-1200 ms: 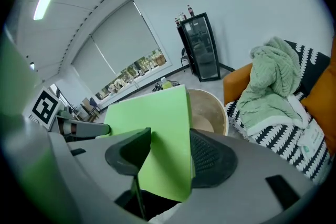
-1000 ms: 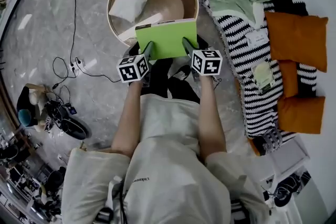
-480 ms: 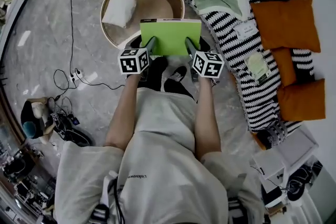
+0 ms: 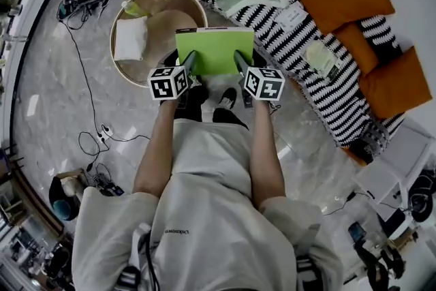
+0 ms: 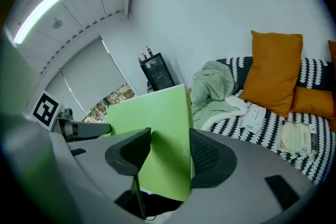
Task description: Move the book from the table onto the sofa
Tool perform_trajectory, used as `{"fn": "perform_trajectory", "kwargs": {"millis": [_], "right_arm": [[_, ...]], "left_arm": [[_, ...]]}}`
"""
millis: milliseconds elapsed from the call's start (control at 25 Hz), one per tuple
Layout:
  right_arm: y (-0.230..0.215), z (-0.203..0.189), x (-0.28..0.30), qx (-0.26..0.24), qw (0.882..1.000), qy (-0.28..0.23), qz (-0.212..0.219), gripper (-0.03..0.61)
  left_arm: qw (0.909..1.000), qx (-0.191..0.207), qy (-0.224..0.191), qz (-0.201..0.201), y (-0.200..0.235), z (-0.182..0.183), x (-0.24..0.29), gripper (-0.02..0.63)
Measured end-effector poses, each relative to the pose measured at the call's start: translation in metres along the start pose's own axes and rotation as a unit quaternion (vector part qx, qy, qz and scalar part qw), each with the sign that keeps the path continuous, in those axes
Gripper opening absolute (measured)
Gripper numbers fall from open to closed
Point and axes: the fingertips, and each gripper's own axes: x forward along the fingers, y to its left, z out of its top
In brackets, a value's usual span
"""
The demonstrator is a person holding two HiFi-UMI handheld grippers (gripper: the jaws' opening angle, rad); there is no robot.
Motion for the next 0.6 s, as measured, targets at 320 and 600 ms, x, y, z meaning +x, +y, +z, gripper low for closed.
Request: {"fn": "perform_trajectory", "kwargs": {"millis": [320, 600], "right_arm": [[-0.063, -0.011, -0.064, 0.047, 0.996, -0.041, -0.066, 0.211], [-0.104, -0.026, -0.116, 0.085, 0.987, -0.071, -0.115, 0.21]], "left_arm": [[0.9953, 0.063, 0.021, -0.07, -0.08, -0.003, 0.032, 0.232], [0.9858, 0.109, 0.04, -0.122, -0.142, -0.011, 0.048, 0.231]]}}
